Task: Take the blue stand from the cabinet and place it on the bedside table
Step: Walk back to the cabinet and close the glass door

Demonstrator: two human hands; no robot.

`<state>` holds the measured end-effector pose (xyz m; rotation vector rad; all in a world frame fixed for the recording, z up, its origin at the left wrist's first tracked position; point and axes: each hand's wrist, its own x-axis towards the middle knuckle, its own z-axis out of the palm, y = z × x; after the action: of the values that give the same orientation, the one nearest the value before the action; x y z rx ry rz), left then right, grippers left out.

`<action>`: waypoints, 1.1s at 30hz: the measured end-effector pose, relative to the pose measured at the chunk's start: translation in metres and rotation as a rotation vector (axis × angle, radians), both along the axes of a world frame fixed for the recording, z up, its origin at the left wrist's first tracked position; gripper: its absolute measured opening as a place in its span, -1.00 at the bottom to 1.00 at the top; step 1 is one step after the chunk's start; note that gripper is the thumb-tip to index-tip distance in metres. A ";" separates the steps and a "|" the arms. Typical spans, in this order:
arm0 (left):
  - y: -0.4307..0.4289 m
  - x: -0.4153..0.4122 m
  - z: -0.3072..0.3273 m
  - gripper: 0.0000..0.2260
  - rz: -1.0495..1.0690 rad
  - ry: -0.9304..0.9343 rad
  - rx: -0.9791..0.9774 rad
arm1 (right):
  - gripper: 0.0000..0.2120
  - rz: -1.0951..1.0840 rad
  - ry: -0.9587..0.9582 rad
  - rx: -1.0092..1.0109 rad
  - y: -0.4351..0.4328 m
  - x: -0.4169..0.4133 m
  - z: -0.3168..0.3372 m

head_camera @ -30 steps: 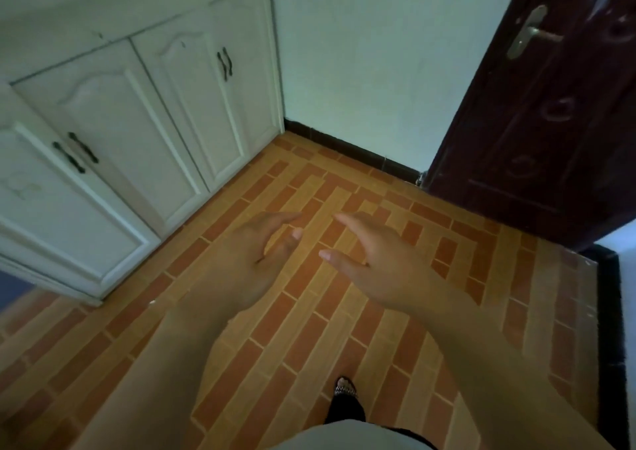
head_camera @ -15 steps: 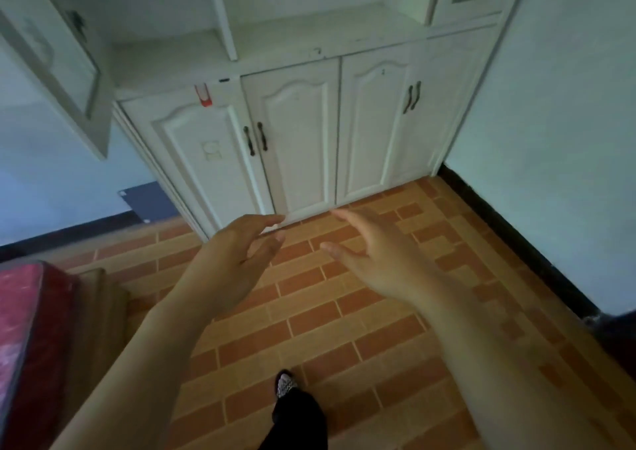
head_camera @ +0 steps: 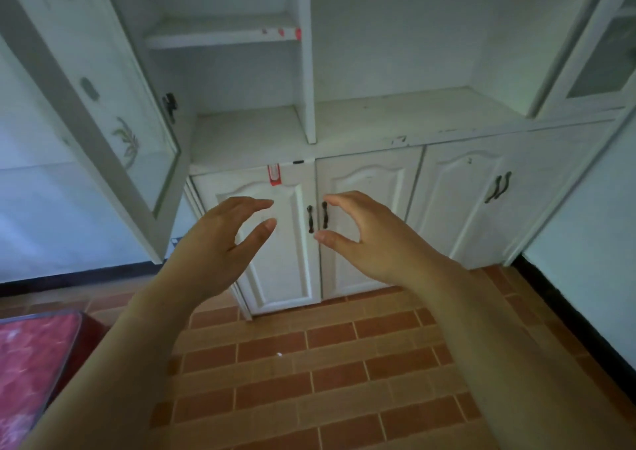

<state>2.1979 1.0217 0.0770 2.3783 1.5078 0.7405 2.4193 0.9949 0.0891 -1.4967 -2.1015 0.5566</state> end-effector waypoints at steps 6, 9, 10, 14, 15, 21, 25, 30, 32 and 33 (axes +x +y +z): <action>0.045 -0.015 0.034 -0.42 0.092 0.040 0.094 | -0.44 0.117 0.004 0.106 0.071 -0.017 0.030; 0.061 -0.020 0.052 -0.49 0.159 0.034 0.125 | -0.42 0.175 0.008 0.143 0.102 -0.026 0.047; 0.065 -0.021 0.058 -0.50 0.175 0.036 0.138 | -0.41 0.199 0.009 0.156 0.111 -0.028 0.053; 0.076 -0.028 0.083 -0.53 0.242 0.064 0.197 | -0.40 0.293 0.003 0.198 0.141 -0.038 0.078; 0.078 -0.030 0.091 -0.54 0.257 0.065 0.217 | -0.40 0.316 0.004 0.212 0.147 -0.041 0.084; 0.077 -0.048 0.133 -0.55 0.352 0.081 0.329 | -0.41 0.444 0.017 0.271 0.178 -0.063 0.118; 0.072 -0.070 0.152 -0.57 0.428 0.134 0.395 | -0.41 0.508 0.041 0.310 0.189 -0.082 0.137; 0.054 -0.103 0.178 -0.54 0.509 0.161 0.517 | -0.41 0.552 0.098 0.381 0.197 -0.115 0.161; 0.045 -0.114 0.188 -0.57 0.548 0.159 0.553 | -0.42 0.565 0.113 0.428 0.196 -0.129 0.172; 0.041 -0.120 0.194 -0.58 0.566 0.155 0.569 | -0.43 0.573 0.119 0.450 0.196 -0.137 0.177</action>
<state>2.0783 1.0632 0.2708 2.4178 2.3438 1.2747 2.2828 1.1907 0.2664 -0.5979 -2.3519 0.3187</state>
